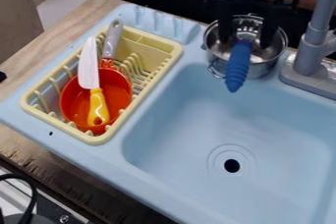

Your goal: Move the blue fork inside the pot

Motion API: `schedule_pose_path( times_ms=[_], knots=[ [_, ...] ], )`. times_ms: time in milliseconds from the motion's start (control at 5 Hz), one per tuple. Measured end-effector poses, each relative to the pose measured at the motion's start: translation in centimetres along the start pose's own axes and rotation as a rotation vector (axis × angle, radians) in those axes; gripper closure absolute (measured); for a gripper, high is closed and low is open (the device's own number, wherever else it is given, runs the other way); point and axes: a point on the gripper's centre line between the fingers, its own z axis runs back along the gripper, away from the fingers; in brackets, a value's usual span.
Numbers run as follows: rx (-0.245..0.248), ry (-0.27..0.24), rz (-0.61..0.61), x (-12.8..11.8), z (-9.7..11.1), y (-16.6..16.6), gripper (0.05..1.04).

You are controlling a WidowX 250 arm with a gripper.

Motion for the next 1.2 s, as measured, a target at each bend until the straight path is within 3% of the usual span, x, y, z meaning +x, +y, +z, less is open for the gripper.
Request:
schedule_pose_path(
  times_ms=[200,600,800,1000,1200],
  knots=[
    [-0.009,0.003,0.0,0.0,0.3,-0.2,0.079],
    [-0.011,0.006,-0.004,0.0,0.4,-0.2,0.083],
    [-0.005,-0.025,-0.009,-0.2,0.3,0.2,0.083],
    [-0.025,-0.129,-0.061,-1.8,1.8,1.3,0.083],
    [-0.039,-0.182,-0.121,-2.9,2.1,1.4,0.083]
  ],
)
